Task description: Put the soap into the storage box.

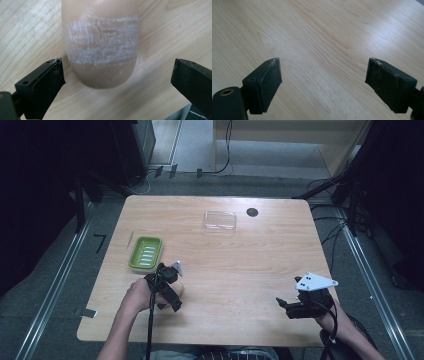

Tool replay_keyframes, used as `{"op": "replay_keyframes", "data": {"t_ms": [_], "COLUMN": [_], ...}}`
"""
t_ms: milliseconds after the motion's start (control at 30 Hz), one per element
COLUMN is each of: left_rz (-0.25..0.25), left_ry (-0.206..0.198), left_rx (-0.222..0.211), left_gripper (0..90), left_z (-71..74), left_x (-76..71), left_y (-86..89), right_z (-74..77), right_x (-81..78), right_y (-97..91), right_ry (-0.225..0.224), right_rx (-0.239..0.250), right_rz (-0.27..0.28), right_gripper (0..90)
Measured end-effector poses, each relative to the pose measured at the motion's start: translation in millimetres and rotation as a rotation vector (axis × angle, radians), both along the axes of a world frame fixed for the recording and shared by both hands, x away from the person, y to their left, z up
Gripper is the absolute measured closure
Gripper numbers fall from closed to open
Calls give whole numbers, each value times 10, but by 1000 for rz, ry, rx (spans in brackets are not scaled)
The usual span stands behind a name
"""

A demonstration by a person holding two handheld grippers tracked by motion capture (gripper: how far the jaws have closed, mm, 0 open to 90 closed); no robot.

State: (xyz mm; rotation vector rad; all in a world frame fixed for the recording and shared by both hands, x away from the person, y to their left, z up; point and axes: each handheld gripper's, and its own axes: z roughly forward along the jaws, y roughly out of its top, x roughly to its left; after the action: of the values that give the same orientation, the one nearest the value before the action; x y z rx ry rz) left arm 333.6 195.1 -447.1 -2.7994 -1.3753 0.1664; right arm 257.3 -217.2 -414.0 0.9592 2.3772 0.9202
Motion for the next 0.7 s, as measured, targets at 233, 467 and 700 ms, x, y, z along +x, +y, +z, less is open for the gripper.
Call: {"op": "replay_keyframes", "data": {"t_ms": [233,467,700], "left_rz": [32,36,49], "left_ry": [-13,-17,-53], "left_rx": [-2,-3,4], "left_gripper": [0,0,81], "left_z": [-36,-91,-101], "left_x": [75,112,114], "left_y": [12,-26,-54], "right_z": [1,0,0], "right_x": [-1,-1,-2], "right_y": [-6,0,-10], "right_ry": [1,0,-1], "right_rx": [-1,1,2], "right_rz": [-1,-1,0], "right_gripper": [134,134,134]}}
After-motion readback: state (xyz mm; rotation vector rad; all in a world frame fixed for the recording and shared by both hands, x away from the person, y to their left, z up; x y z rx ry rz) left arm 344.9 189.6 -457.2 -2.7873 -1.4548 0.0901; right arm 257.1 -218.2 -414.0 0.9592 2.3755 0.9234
